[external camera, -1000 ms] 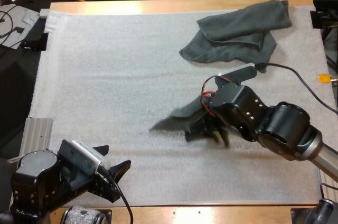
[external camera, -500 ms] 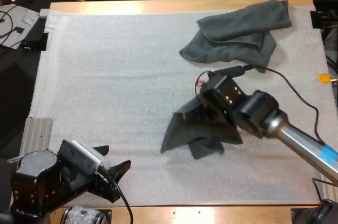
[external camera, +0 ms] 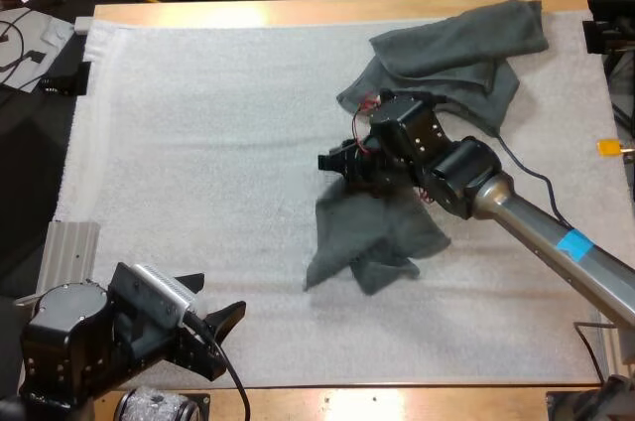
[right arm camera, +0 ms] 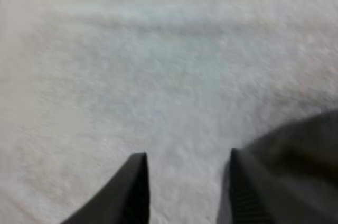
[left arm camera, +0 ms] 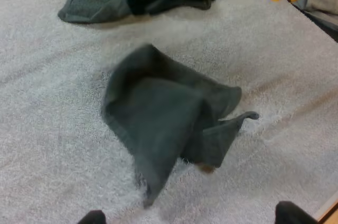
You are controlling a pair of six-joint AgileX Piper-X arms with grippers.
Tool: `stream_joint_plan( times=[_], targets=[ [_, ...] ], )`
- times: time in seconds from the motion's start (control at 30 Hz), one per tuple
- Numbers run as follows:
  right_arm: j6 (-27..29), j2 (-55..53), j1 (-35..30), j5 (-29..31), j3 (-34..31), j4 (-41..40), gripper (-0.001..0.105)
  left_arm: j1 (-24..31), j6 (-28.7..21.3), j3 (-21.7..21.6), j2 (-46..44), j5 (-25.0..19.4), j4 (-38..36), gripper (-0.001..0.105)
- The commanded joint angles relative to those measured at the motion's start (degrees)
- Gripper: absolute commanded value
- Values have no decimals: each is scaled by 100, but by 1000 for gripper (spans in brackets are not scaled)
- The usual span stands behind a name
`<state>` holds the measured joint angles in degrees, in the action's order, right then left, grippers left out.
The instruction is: Pick towel from pile, fold and stack
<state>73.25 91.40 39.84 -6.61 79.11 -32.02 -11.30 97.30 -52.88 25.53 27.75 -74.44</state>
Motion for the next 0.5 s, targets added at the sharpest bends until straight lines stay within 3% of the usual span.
stream_joint_plan(
  times=[0.0,0.03,0.07,0.17,0.47],
  targets=[
    [101,-31,-36,-96,165,120,66,-28,37,-26,7,35,-8,62],
    [113,-38,-24,-72,161,85,63,-29,35,-24,5,34,-10,62],
    [191,-34,-17,-57,211,47,71,-29,37,-25,20,43,1,62],
    [325,-148,-28,-1,218,-149,73,-30,27,-33,24,48,-7,62],
    [691,-701,-18,327,207,-1851,56,-31,13,-31,-2,49,-5,62]
  ],
)
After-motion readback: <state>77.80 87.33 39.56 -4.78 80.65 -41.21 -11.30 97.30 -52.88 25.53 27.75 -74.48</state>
